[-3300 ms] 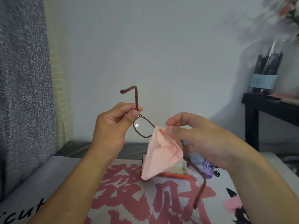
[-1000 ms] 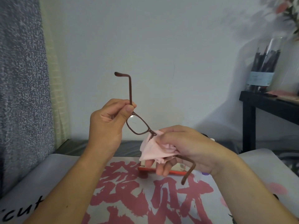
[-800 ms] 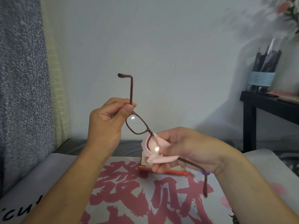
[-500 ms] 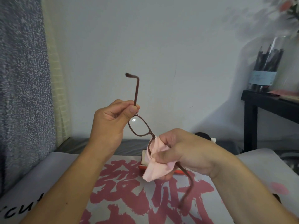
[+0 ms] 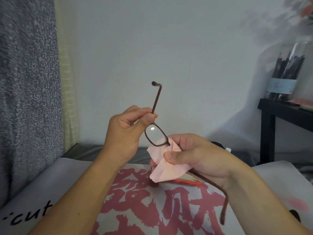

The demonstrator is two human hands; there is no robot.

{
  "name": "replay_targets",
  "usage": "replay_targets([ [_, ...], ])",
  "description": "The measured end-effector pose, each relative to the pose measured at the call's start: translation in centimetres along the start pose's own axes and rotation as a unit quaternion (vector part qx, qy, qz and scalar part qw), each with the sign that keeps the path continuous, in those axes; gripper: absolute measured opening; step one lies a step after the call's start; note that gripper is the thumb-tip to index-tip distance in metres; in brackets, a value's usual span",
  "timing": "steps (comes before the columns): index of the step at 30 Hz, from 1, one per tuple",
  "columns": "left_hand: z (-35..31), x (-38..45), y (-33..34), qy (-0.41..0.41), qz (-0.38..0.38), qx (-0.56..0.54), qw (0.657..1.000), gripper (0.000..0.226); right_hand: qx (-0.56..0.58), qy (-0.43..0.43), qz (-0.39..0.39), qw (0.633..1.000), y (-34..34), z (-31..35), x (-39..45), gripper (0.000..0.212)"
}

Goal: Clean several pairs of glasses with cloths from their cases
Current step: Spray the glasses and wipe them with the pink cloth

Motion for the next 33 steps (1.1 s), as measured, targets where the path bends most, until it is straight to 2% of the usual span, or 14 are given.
replay_targets([
  [3, -0.2, 0.0, -0.2, 0.011, 0.002, 0.012, 1.000, 0.020, 0.035, 0.024, 0.015, 0.999, 0.0, 0.1, -0.3, 0.036],
  [9, -0.8, 0.1, -0.2, 0.032, -0.004, 0.004, 0.999, 0.017, -0.064, 0.041, -0.020, 0.997, -0.7, 0.3, -0.6, 0.017],
  [14, -1.2, 0.1, -0.2, 0.050, -0.004, 0.020, 0.999, 0.016, -0.104, 0.020, -0.032, 0.994, -1.4, 0.4, -0.4, 0.028],
  [17, -1.1, 0.1, -0.2, 0.058, 0.002, 0.033, 0.998, 0.016, -0.105, 0.027, -0.030, 0.994, -1.6, 0.5, -0.5, 0.023],
  [20, -1.2, 0.0, -0.2, 0.079, 0.008, 0.041, 0.996, 0.013, -0.115, 0.007, -0.061, 0.992, -1.7, 0.6, -0.2, 0.028],
  [22, -1.2, 0.0, -0.2, 0.088, 0.007, 0.045, 0.995, 0.011, -0.122, 0.000, -0.078, 0.989, -1.9, 0.6, -0.1, 0.023],
  [29, -1.2, -0.2, 0.1, 0.127, 0.026, 0.059, 0.990, 0.017, -0.193, 0.010, -0.044, 0.980, -1.4, 1.2, -0.9, 0.002],
  [33, -1.6, -0.2, 0.2, 0.145, 0.022, 0.071, 0.987, 0.014, -0.183, 0.011, -0.035, 0.983, -0.6, 1.1, -0.8, 0.011],
])
Point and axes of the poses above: each hand's wrist, its own x-axis towards the middle knuckle, its own y-axis out of the palm, z = x × y, the point moved 3 cm from there along x, towards the middle knuckle, and after that the axes turned 7 degrees about -z, right-handed, at the moved point
